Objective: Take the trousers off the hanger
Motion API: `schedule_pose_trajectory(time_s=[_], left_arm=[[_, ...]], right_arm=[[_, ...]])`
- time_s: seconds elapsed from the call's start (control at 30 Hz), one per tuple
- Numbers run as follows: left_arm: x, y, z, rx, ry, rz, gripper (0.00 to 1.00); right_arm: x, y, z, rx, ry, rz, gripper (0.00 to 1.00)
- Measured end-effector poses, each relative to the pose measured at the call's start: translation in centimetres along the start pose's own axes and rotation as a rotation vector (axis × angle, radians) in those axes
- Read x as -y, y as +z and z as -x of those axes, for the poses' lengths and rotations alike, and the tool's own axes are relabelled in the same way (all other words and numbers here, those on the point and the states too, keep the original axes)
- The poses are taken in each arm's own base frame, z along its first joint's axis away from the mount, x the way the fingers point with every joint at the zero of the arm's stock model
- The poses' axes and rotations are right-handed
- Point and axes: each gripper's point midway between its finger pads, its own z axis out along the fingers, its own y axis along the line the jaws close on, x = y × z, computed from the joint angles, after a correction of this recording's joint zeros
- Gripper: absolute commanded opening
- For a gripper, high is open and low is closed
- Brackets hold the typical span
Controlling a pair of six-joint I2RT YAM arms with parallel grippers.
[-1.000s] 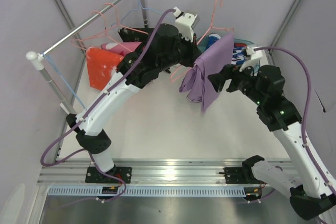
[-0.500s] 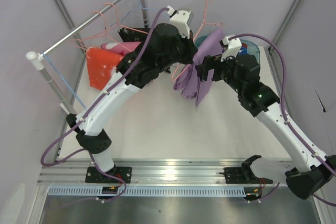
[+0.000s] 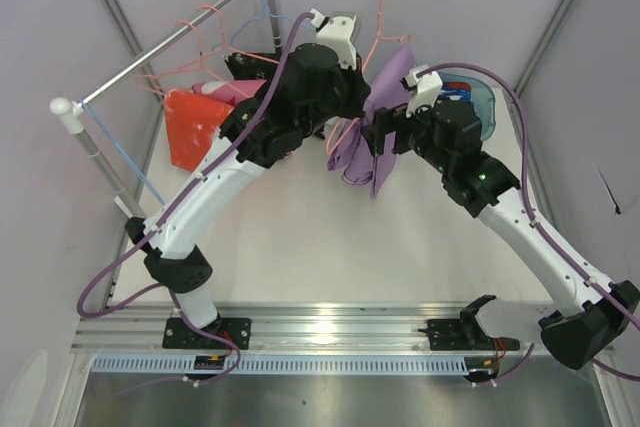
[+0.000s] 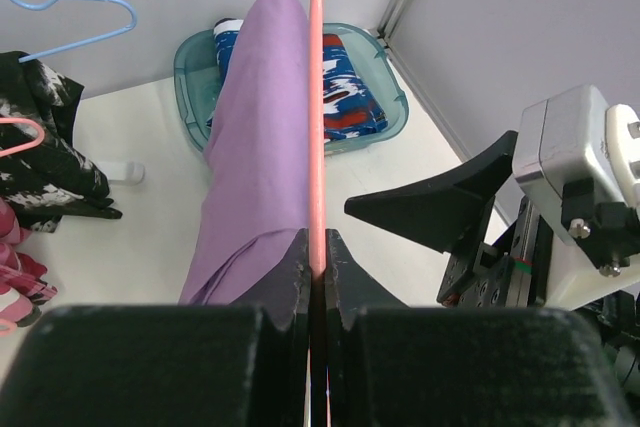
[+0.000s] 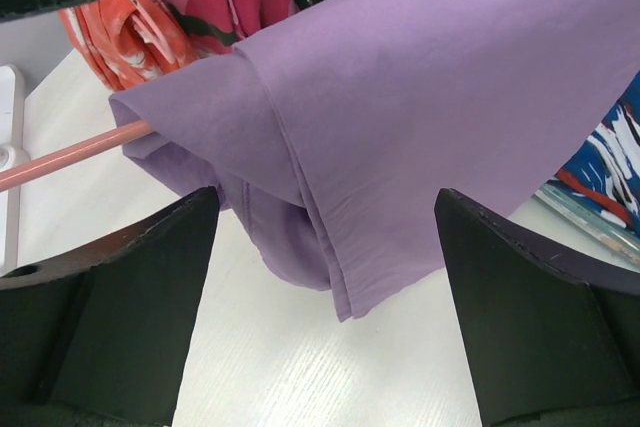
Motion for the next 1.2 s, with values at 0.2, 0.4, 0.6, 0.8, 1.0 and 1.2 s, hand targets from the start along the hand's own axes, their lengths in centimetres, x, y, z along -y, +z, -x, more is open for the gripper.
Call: schedule_pose_trajectory(time_s=[0.2,0.4,0.6,0.8,1.0,1.2], left_arm=[[0.0,0.0,0.0,0.001,0.0,0.002,0.0],[0.0,0.0,0.0,0.001,0.0,0.003,0.0],[-0.1,-0.1,0.1,0.003,-0.001,0.003,0.0],[-0.3,0.1,-0.6,-0.01,0.004,0.011,0.0],[-1.0,0.6,-1.1,-0.008,0.009,0.045,0.0],[-1.6,0.7,-0.9,0.031,-0.001,0.074,0.0]], right_arm=[[-0.1,0.7,-0.5,-0.011,-0.034,0.008,0.78],[0.3,1.6,-1.7,-0.039,-0.063,-0.002,0.61],[0.1,2.2,-2.0,-0.04,-0.085,0.018,0.31],[0.2,2.5,-2.4,-0.053,-0.104,0.017,0.0],[1.2,2.6,-2.1,-0.067,-0.106,-0.046,0.0],[2.2,1.6,0.6,-0.024,-0.12,-0.113,0.0]])
